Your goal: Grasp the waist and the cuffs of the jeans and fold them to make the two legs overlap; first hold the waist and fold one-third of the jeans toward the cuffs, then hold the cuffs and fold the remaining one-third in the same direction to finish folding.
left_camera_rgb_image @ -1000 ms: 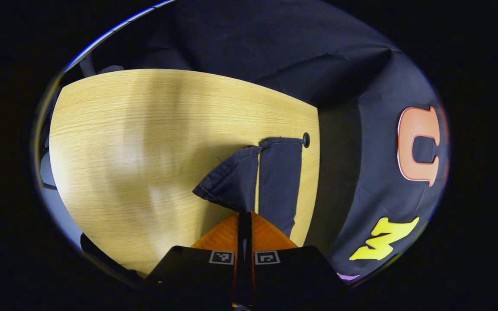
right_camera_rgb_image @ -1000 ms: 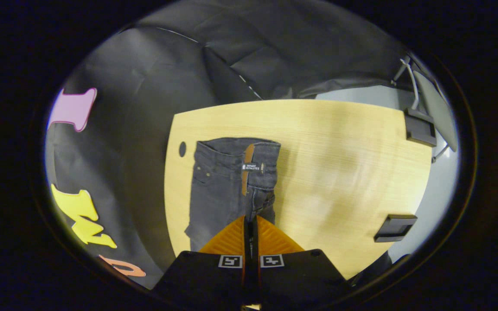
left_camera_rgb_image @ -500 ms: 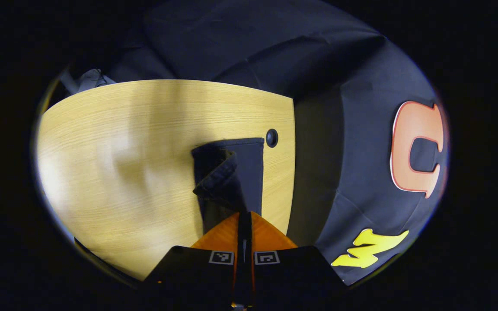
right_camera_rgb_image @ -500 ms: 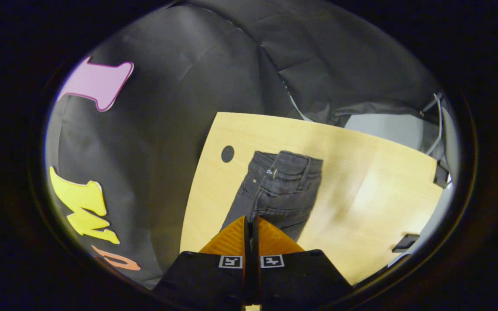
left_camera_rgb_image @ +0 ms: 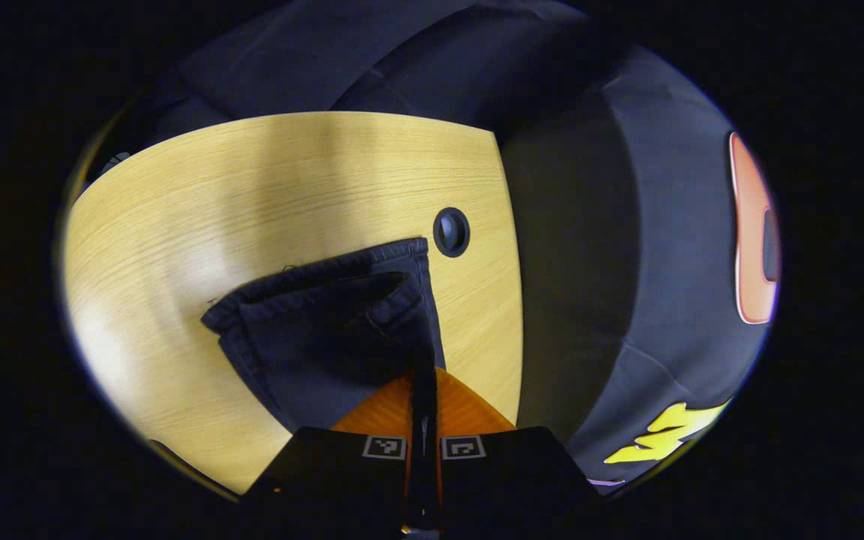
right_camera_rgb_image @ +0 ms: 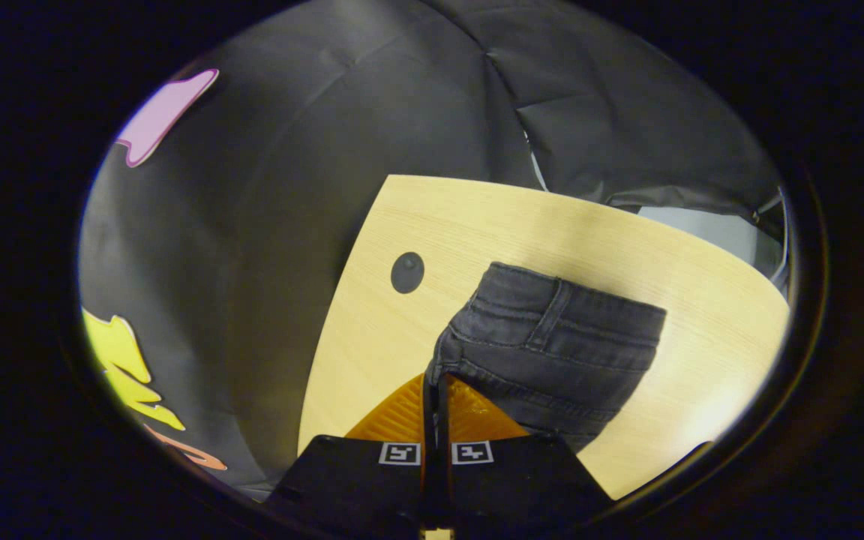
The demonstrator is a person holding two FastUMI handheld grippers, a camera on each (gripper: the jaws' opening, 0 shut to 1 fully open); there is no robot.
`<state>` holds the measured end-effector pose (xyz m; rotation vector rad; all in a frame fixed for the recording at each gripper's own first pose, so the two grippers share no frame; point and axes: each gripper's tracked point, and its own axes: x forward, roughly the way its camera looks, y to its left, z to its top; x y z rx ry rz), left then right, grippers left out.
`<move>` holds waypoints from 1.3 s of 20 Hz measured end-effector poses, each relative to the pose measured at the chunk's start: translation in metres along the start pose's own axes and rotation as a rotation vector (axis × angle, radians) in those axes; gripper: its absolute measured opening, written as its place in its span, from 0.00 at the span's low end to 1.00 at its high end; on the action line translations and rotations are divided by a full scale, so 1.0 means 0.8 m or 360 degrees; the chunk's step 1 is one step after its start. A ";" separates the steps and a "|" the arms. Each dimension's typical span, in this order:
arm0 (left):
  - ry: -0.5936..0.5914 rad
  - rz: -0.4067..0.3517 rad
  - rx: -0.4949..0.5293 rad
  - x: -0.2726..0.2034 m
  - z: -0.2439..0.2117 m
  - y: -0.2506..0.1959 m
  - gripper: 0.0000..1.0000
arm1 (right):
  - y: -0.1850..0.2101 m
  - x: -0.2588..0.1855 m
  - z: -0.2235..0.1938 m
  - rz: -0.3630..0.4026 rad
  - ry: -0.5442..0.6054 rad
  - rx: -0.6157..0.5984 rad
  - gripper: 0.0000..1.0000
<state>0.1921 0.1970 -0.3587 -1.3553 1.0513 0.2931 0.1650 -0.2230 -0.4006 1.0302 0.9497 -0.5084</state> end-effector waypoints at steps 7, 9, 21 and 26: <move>0.0024 0.0099 0.0058 0.043 0.008 0.019 0.06 | -0.024 0.049 0.000 -0.0028 0.0046 0.0019 0.00; 0.0026 0.0100 0.0050 0.046 0.006 0.021 0.07 | -0.025 0.052 0.000 -0.0030 0.0042 0.0020 0.01; -0.0058 0.0065 0.0334 0.012 -0.007 -0.042 0.98 | 0.010 -0.001 0.016 0.0149 -0.0111 -0.0096 0.89; -0.0268 -0.0090 0.0845 -0.080 -0.048 -0.122 0.98 | 0.026 -0.101 0.020 0.0195 -0.0463 -0.0644 0.89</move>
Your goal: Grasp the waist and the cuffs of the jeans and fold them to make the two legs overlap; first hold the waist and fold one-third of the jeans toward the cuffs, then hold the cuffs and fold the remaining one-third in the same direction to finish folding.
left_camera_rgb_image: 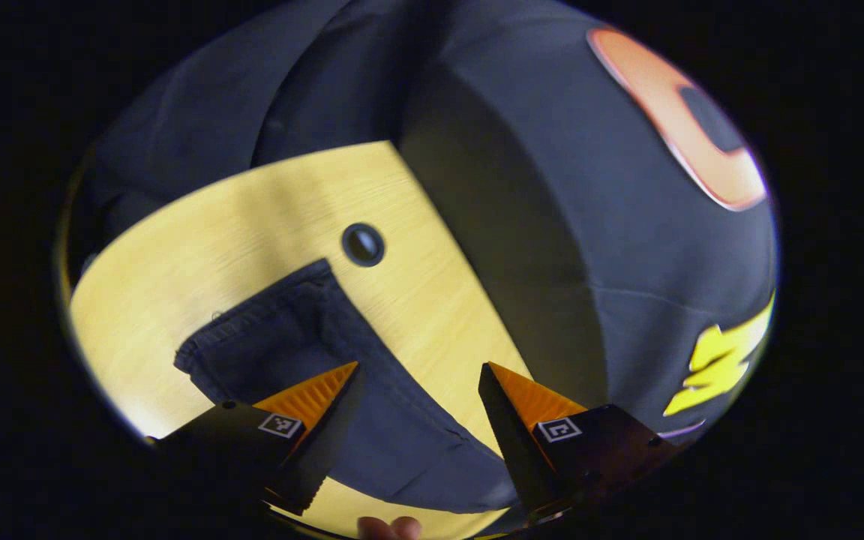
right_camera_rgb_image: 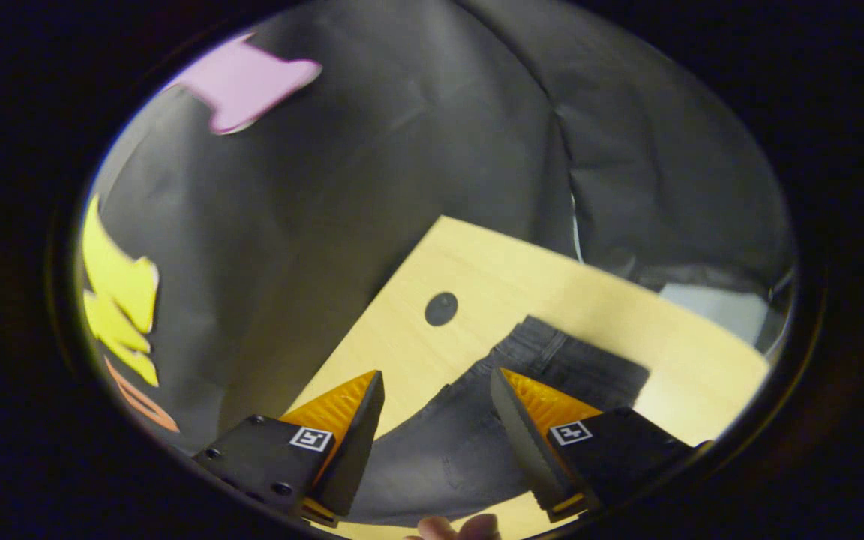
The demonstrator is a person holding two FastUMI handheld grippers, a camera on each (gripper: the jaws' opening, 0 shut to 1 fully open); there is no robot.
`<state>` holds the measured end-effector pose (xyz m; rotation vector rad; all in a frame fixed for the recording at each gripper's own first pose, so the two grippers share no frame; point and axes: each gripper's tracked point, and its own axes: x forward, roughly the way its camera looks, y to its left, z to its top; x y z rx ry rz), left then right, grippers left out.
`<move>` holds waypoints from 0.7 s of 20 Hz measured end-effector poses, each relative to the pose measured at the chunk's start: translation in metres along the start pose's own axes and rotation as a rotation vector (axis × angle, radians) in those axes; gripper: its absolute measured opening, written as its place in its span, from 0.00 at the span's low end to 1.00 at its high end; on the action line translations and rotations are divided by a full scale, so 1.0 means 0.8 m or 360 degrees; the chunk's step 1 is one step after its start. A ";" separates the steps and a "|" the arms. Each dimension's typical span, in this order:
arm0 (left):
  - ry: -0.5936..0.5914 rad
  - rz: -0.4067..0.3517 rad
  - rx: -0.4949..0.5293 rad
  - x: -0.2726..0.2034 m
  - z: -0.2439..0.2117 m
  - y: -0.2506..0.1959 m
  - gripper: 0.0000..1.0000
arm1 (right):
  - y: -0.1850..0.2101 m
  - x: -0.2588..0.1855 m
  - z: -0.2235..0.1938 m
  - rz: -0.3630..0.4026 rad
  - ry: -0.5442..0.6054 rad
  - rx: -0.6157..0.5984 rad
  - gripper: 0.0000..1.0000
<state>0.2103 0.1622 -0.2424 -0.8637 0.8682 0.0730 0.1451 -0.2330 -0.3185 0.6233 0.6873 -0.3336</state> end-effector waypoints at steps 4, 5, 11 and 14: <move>-0.0404 -0.0132 0.0610 -0.093 -0.002 -0.088 0.98 | 0.035 -0.096 0.021 0.0105 -0.0416 -0.0607 0.89; -0.0508 -0.0157 0.0716 -0.109 -0.002 -0.101 0.98 | 0.039 -0.124 0.022 0.0113 -0.0513 -0.0700 0.89; -0.0952 -0.0266 0.1030 -0.224 -0.040 -0.154 0.98 | -0.017 -0.229 -0.048 0.0010 -0.0580 -0.0806 1.00; -0.1062 -0.0223 0.1142 -0.251 -0.070 -0.147 1.00 | -0.062 -0.248 -0.076 -0.0019 -0.0541 -0.0688 1.00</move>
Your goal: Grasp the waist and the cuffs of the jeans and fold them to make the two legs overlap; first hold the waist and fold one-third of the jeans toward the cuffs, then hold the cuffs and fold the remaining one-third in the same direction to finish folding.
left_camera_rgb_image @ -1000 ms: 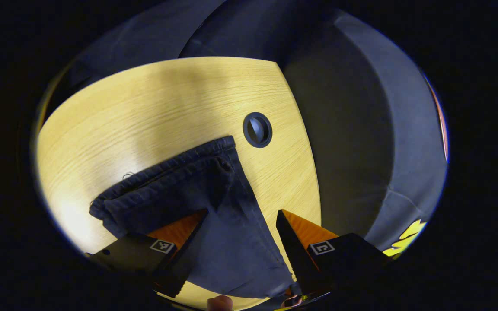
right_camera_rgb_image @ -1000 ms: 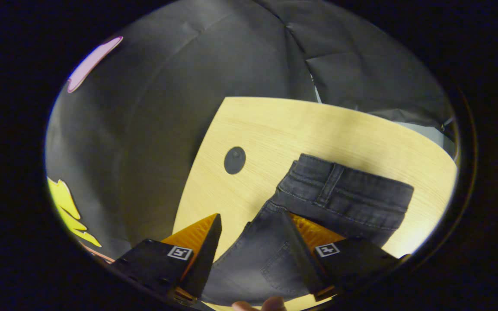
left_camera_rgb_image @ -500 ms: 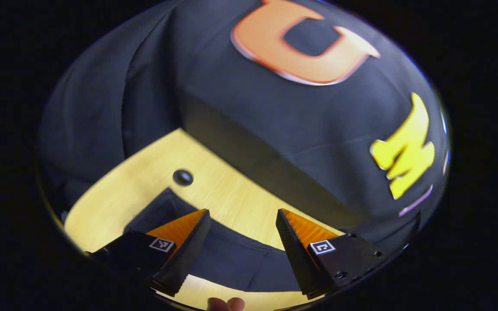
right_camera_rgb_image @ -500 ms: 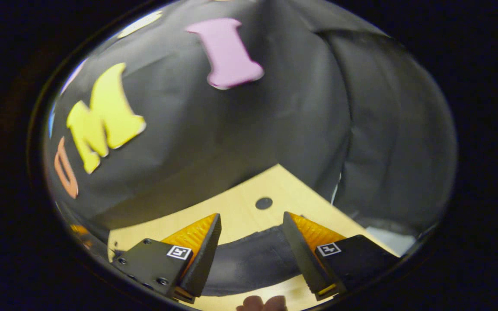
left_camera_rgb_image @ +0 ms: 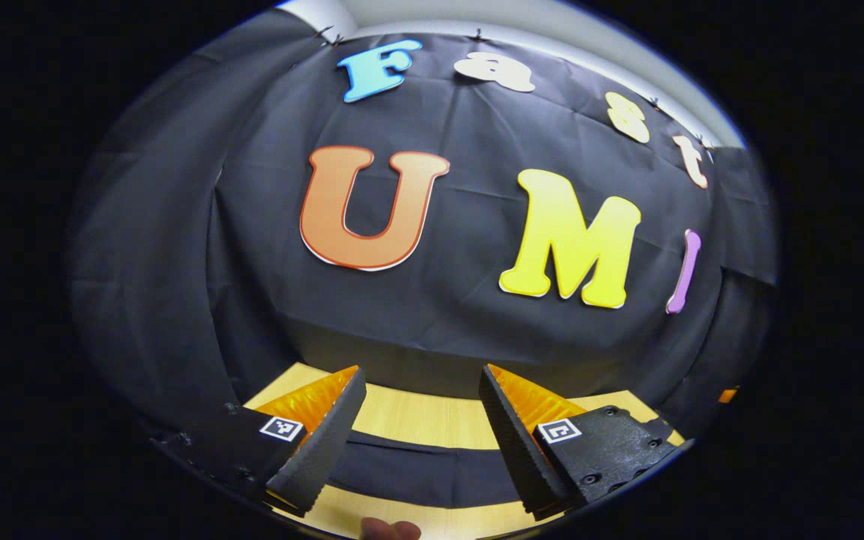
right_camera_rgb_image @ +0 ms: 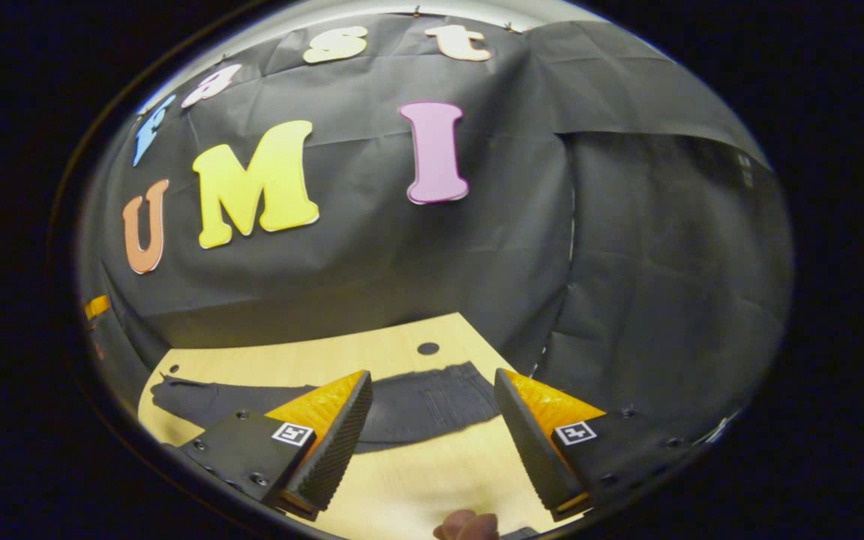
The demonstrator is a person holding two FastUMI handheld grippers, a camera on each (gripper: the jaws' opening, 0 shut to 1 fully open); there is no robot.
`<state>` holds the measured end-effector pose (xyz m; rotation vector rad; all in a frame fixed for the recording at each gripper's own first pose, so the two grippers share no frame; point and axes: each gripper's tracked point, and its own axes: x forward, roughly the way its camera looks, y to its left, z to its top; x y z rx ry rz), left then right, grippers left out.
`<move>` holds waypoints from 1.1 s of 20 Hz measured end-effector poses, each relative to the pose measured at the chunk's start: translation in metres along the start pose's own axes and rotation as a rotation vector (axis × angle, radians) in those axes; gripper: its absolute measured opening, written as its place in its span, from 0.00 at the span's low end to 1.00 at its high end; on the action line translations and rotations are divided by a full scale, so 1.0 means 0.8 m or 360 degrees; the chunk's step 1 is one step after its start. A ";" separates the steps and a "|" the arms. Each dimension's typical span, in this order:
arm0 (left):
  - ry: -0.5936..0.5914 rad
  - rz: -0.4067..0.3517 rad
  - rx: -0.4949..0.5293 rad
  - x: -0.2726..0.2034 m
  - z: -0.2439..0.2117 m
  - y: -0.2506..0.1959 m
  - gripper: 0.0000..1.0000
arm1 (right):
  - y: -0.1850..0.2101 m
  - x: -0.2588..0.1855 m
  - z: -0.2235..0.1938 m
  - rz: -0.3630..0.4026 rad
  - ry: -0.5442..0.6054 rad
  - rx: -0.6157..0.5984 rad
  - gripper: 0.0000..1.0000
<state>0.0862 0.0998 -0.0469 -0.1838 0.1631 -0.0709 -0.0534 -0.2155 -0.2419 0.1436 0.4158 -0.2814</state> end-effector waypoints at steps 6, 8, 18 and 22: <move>0.0039 0.0075 0.0031 -0.059 -0.028 -0.001 0.98 | -0.040 0.049 -0.072 -0.0067 0.0126 0.0101 1.00; 0.0091 0.0074 -0.0001 -0.061 -0.032 -0.012 0.98 | -0.058 0.090 -0.091 -0.0098 0.0162 0.0111 0.99; 0.0322 0.0226 0.0120 -0.057 -0.069 -0.024 0.98 | -0.111 0.296 -0.159 -0.0146 0.0379 0.0234 0.99; 0.0359 0.0242 0.0174 -0.047 -0.076 -0.028 0.98 | -0.107 0.307 -0.174 -0.0101 0.0412 0.0227 0.91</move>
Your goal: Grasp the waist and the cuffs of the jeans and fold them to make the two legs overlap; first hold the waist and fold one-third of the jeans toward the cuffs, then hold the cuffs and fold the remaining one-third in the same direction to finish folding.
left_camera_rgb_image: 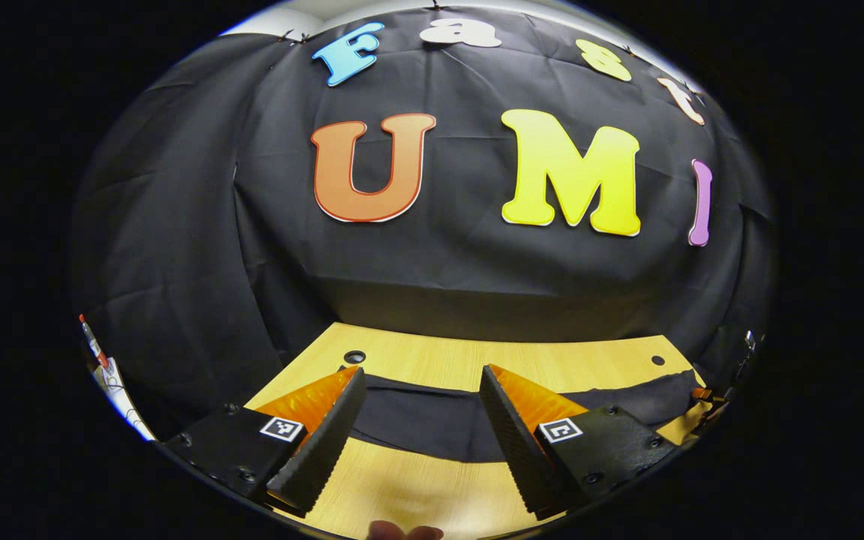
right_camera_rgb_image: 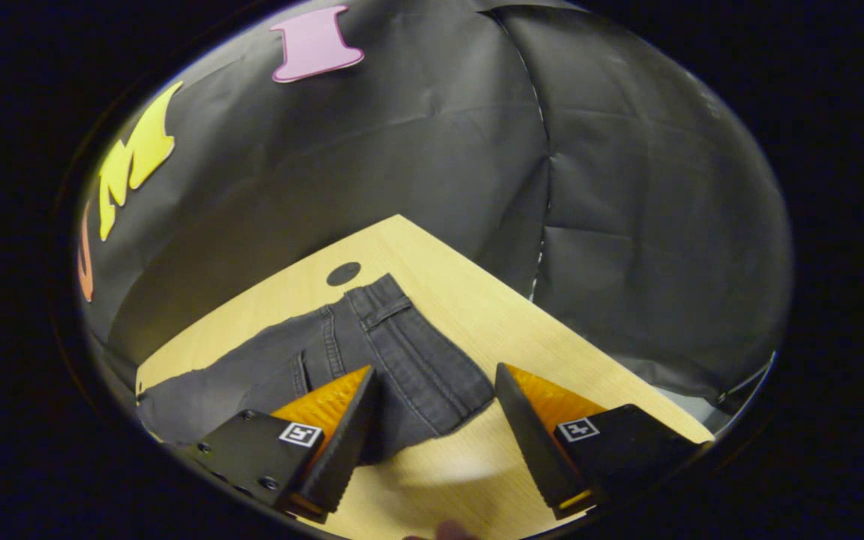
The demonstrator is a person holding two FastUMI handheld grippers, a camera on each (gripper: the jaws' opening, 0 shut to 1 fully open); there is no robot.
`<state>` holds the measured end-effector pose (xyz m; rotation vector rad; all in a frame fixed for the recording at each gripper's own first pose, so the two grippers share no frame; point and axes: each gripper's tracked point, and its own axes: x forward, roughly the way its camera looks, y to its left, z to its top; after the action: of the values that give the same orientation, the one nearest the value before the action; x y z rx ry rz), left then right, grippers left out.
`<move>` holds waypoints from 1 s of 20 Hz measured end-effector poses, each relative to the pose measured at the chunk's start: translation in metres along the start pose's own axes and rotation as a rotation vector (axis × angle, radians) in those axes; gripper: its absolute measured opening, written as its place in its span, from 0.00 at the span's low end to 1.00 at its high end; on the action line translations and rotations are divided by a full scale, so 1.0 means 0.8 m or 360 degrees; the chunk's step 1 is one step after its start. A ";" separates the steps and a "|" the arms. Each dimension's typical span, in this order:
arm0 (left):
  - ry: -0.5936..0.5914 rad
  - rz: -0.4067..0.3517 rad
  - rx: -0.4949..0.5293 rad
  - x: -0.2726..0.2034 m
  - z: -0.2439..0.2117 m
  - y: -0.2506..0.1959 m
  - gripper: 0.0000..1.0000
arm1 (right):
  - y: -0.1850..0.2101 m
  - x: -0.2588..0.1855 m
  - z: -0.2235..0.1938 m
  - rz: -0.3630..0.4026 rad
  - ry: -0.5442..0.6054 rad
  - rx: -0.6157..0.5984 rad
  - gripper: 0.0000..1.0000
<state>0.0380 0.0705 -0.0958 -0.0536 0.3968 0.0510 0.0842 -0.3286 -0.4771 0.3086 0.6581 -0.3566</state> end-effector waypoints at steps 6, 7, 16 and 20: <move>0.0031 0.0002 -0.0016 0.008 -0.005 0.002 0.98 | 0.018 0.004 -0.001 0.0067 0.0047 0.0001 0.41; 0.0030 0.0001 -0.0021 0.008 -0.005 0.004 0.98 | 0.019 0.004 0.002 0.0069 0.0068 -0.0004 0.33; -0.0031 0.0064 -0.0111 -0.009 -0.014 0.061 0.98 | 0.102 -0.123 0.095 0.0087 -0.0124 -0.0204 0.04; -0.0068 0.0094 -0.0169 -0.019 -0.021 0.094 0.98 | 0.215 -0.224 0.130 0.0264 -0.0241 -0.0254 0.03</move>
<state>0.0130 0.1440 -0.1089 -0.1456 0.3530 0.1313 0.0796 -0.1748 -0.2562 0.1803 0.5046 -0.1659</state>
